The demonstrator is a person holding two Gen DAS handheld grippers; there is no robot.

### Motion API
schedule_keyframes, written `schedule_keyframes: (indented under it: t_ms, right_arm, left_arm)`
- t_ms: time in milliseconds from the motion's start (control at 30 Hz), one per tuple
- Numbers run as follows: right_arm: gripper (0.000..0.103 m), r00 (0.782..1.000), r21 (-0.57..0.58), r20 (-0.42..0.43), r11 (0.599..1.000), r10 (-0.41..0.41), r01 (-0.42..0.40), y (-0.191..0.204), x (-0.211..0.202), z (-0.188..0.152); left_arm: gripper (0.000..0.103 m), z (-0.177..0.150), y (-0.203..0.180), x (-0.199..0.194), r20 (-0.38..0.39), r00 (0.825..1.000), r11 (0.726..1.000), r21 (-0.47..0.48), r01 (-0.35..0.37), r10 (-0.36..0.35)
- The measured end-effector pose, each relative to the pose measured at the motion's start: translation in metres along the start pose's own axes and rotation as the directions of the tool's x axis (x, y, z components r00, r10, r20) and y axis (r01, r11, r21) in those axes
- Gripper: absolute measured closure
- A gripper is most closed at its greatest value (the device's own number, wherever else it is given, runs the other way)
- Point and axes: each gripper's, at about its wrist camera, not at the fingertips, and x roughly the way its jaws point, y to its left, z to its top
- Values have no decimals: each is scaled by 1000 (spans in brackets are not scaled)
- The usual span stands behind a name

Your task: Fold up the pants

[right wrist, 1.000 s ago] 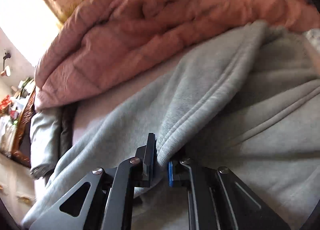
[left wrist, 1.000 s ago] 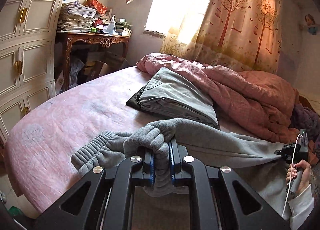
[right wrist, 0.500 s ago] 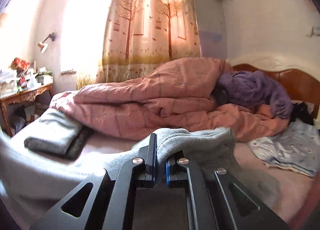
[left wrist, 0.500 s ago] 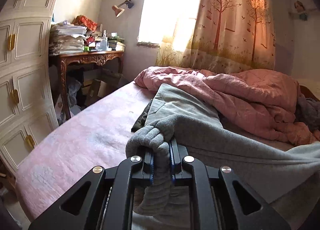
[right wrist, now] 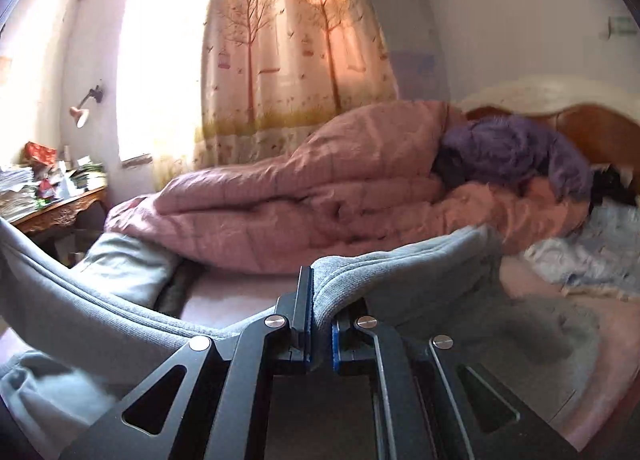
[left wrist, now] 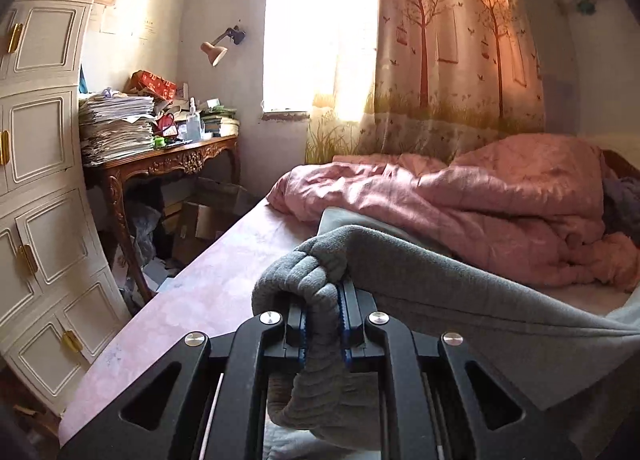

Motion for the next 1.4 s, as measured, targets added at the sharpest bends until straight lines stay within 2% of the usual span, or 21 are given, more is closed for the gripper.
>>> schedule_keyframes:
  t_ms: [67, 133, 200, 267, 433, 533, 600, 667, 767, 833, 867, 900, 967, 1000, 1067, 1167, 1200, 1267, 1300, 1333, 1400]
  right_arm:
    - [97, 997, -35, -71, 999, -2, -1, 4, 4, -28]
    - [97, 986, -82, -164, 997, -15, 1, 8, 10, -66]
    - [97, 972, -71, -235, 997, 1, -18, 6, 11, -91]
    - [97, 958, -42, -286, 998, 25, -39, 0, 9, -105]
    - [97, 948, -8, -315, 999, 47, -52, -10, 4, -120]
    - [97, 969, 26, -241, 998, 59, -54, -13, -15, -114]
    - [97, 984, 32, -163, 997, 73, -69, -13, -34, -107]
    - [97, 989, 17, -123, 997, 78, -76, -11, -49, -101]
    - [97, 982, 17, -181, 999, 54, -52, -11, -52, -110]
    - [97, 962, 29, -269, 999, 45, -39, -12, -40, -131]
    - [97, 954, 16, -299, 1000, 29, -26, -11, -36, -142]
    - [97, 957, 10, -288, 1000, 22, -20, -11, -36, -149]
    - [97, 972, -34, -234, 999, 5, -13, -6, -44, -150]
    - [96, 975, -28, -221, 999, 25, -32, -7, -45, -149]
    - [93, 971, 7, -233, 998, 58, -58, -15, -43, -150]
    - [91, 962, 40, -255, 995, 101, -94, -26, -41, -144]
    - [89, 958, 45, -263, 993, 114, -106, -27, -42, -141]
    - [77, 957, 41, -265, 993, 122, -115, -31, -42, -132]
    - [64, 959, 33, -260, 993, 116, -111, -35, -45, -127]
    - [58, 961, 30, -252, 994, 113, -110, -40, -49, -123]
    - [58, 960, 28, -256, 993, 115, -111, -52, -53, -116]
  left_arm:
    - [91, -37, 4, 12, -107, 994, 999, 46, -9, 14]
    - [91, -78, 11, 26, -224, 974, 998, 58, -7, 20]
    - [90, -109, 20, 25, -268, 963, 998, 58, -6, 21]
    - [89, -123, 25, 14, -290, 957, 998, 60, 1, 16]
    - [87, -132, 33, -15, -305, 952, 998, 49, 33, -16]
    - [86, -131, 36, -31, -296, 954, 998, 34, 50, -38]
    - [80, -133, 39, -37, -303, 952, 998, 36, 55, -42]
    - [62, -137, 40, -38, -319, 948, 997, 69, 17, 6]
    - [56, -144, 40, -37, -325, 945, 996, 89, -2, 31]
    - [54, -145, 37, -40, -315, 948, 996, 90, -20, 48]
    - [52, -144, 34, -43, -302, 951, 994, 102, -37, 66]
    - [51, -144, 30, -50, -283, 952, 989, 122, -85, 117]
    - [48, -142, 18, -69, -248, 931, 961, 136, -241, 269]
    - [47, -142, 12, -80, -221, 935, 959, 111, -260, 279]
    - [42, -144, 1, -98, -181, 960, 977, 37, -210, 213]
    - [42, -147, -33, -98, -178, 979, 995, 21, -96, 98]
    - [42, -147, -47, -95, -174, 983, 998, 23, -54, 58]
    - [42, -148, -74, -89, -171, 985, 1000, 30, 8, -3]
    - [42, -147, -89, -87, -167, 985, 999, 31, 40, -34]
    - [42, -146, -102, -85, -159, 986, 998, 27, 64, -59]
    - [42, -140, -127, -85, -137, 985, 994, -3, 110, -110]
